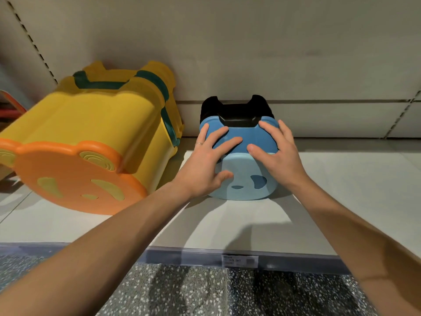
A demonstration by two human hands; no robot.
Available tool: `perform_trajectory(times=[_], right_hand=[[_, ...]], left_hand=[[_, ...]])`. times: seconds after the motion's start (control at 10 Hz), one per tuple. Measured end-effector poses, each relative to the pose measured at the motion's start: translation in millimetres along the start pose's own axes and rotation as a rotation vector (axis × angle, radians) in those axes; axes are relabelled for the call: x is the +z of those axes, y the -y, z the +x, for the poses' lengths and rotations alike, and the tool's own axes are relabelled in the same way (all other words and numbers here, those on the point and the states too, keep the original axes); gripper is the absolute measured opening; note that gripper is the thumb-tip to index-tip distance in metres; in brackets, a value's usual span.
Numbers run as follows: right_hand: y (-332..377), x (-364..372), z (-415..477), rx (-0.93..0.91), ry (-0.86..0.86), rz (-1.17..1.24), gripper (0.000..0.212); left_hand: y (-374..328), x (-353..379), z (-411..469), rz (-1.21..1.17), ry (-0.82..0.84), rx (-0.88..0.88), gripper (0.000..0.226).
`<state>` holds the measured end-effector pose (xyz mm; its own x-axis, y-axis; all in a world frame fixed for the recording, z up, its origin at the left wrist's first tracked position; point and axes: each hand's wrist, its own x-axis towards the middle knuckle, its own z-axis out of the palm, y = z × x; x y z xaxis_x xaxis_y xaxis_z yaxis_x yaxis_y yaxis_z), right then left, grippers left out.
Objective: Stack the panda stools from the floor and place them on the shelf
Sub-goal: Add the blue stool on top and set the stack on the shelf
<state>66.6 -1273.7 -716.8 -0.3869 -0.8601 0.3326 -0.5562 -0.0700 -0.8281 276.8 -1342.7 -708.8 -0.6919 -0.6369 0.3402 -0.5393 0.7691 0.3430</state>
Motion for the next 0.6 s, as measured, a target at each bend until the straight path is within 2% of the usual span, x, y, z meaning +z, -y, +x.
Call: perform_trajectory(times=[0.1, 0.2, 0.3, 0.4, 0.5, 0.6], right_hand=[[3, -1, -7, 0.026, 0.01, -0.045, 0.082], [5, 0, -17, -0.021, -0.047, -0.146, 0.069], [12, 4, -39, -0.132, -0.067, -0.264, 0.067], [12, 15, -73, -0.246, 0.045, -0.473, 0.072], [11, 25, -97, -0.349, 0.027, -0.638, 0.079], [16, 32, -114, -0.343, 0.011, -0.707, 0.081]], left_hand=[[-5, -1, -6, 0.119, 0.004, -0.008, 0.088], [-9, -3, -17, 0.218, 0.01, -0.014, 0.091], [-12, -5, -36, 0.238, 0.024, 0.002, 0.092], [-13, -7, -52, 0.299, 0.037, 0.031, 0.091], [-9, -11, -66, 0.352, 0.049, 0.049, 0.093], [-5, -8, -83, 0.379, 0.052, 0.066, 0.097]])
